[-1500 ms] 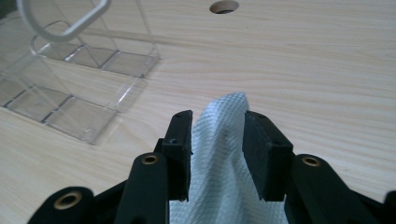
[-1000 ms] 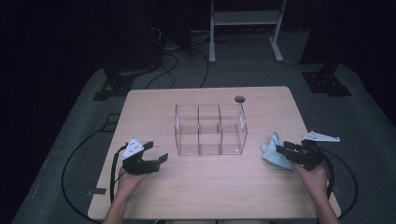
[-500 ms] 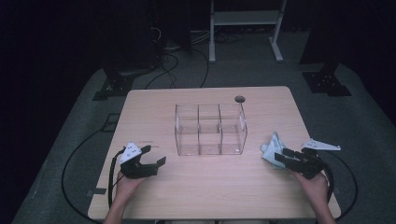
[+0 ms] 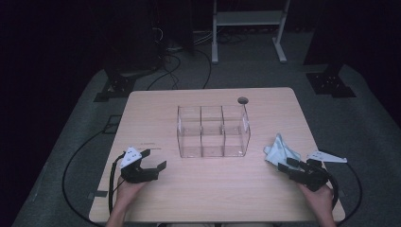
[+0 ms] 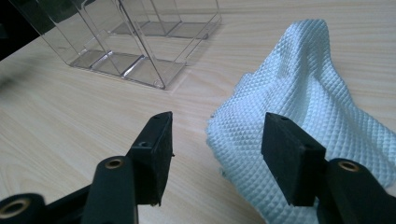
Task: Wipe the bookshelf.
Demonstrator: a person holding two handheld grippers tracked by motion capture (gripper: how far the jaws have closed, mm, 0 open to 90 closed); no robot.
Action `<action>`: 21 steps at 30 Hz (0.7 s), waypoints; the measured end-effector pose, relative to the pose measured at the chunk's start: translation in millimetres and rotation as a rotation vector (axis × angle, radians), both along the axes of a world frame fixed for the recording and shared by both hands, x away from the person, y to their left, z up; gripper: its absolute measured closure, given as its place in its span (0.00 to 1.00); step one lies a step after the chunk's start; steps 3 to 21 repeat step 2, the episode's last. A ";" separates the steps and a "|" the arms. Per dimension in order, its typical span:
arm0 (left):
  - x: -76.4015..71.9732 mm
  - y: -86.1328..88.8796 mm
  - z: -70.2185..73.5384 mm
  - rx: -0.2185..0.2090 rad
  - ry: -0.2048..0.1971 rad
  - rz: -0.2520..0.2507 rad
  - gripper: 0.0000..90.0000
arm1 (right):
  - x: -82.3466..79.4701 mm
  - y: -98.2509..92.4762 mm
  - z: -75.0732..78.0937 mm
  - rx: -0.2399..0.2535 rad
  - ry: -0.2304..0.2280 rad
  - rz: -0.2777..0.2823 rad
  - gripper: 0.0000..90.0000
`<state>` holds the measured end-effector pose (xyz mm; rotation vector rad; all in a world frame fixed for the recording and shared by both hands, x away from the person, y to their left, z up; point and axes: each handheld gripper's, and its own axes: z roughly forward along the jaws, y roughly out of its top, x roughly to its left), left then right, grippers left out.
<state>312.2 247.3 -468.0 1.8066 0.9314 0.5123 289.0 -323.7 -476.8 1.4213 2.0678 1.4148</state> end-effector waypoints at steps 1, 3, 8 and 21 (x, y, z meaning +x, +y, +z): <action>-0.5 0.8 -1.4 -0.008 0.002 0.004 0.13 | -1.0 -0.1 -0.6 -0.002 -0.003 0.001 0.46; -0.5 0.8 -1.4 -0.008 0.002 0.004 0.13 | -1.0 -0.1 -0.6 -0.002 -0.003 0.001 0.46; -0.5 0.8 -1.4 -0.008 0.002 0.004 0.13 | -1.0 -0.1 -0.6 -0.002 -0.003 0.001 0.46; -0.5 0.8 -1.4 -0.008 0.002 0.004 0.13 | -1.0 -0.1 -0.6 -0.002 -0.003 0.001 0.46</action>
